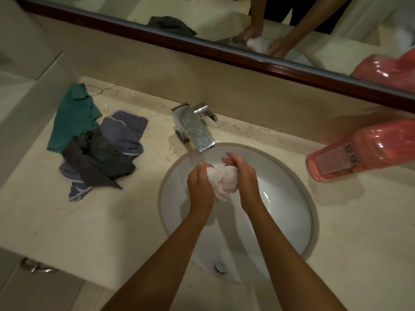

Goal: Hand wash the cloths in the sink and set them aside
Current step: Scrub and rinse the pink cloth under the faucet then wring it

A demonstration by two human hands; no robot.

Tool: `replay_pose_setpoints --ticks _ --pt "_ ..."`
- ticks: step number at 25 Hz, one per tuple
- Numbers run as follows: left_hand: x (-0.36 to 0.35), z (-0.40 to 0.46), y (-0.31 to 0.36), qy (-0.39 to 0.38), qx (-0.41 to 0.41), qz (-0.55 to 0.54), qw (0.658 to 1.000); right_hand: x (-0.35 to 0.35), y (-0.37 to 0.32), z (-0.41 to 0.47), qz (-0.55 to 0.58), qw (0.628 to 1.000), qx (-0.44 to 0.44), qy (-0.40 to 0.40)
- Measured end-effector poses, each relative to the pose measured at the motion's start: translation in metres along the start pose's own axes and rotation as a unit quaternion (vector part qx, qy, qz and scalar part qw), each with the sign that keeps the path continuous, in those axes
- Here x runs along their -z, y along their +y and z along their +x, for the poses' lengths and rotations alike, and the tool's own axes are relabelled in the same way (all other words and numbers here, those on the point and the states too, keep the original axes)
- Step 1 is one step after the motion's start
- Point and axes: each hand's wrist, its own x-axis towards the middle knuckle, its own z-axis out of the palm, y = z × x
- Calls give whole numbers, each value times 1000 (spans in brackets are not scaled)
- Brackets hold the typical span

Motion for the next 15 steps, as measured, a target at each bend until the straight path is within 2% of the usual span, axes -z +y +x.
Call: replay_pose_setpoints --ticks 3,8,12,15 --pt "-5 -18 19 -41 -42 15 998 17 -7 -22 -11 998 -55 -6" --pt "-7 -38 60 -145 -73 63 985 37 -35 -66 31 999 15 11" --pt "1 -52 100 -262 -47 170 949 49 -58 -93 33 994 52 92" --pt "14 -58 125 -378 46 146 913 54 -70 -121 70 983 57 157"
